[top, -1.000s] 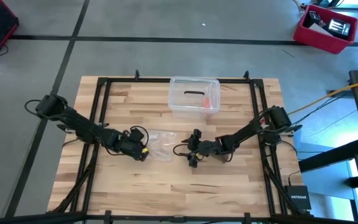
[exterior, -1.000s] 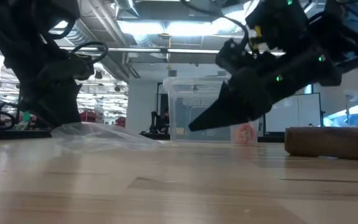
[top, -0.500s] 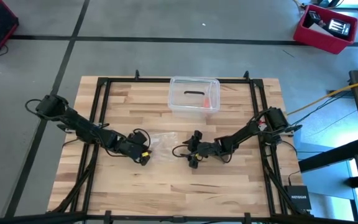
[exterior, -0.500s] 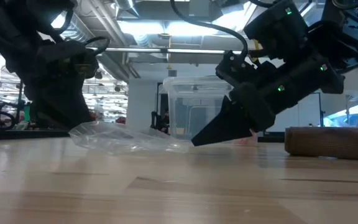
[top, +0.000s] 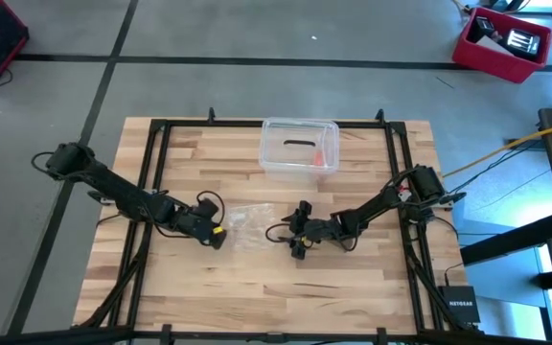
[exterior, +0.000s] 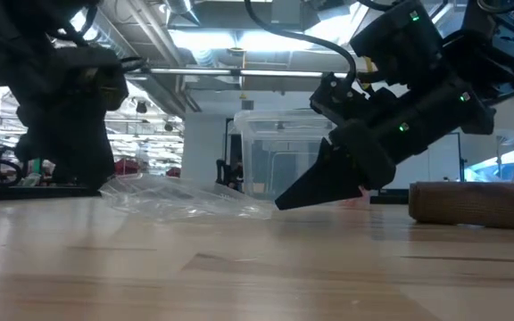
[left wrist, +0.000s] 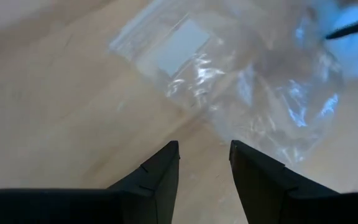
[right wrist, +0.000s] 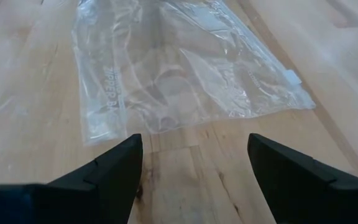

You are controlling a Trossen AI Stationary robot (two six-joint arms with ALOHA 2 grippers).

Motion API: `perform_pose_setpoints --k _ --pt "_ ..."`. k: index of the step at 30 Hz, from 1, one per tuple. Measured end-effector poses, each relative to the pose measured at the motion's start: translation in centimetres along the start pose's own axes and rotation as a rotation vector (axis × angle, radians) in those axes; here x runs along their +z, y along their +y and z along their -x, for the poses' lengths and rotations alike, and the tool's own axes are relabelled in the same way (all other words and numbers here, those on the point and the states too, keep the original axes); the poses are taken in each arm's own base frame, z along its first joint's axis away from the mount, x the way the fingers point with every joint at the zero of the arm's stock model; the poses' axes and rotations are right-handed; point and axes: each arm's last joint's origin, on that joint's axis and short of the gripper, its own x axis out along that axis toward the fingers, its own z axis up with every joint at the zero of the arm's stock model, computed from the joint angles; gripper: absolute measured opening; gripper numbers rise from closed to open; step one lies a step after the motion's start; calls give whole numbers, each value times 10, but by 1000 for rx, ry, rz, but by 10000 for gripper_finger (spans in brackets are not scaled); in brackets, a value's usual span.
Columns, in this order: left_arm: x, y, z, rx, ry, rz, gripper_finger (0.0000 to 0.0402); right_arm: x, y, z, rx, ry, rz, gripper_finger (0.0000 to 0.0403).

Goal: Roll bandage
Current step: Open the transparent zip bag

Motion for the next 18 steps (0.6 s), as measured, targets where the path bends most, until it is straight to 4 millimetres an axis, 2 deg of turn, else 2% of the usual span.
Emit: perform_pose_setpoints --k 4,14,18 --pt "-2 1 -3 9 24 81 136 0 0 0 0 0 0 292" --pt "0 2 -6 22 21 110 136 0 0 0 0 0 12 292" --pt "0 2 -6 32 -18 127 136 -4 -1 -6 -3 -11 11 292"
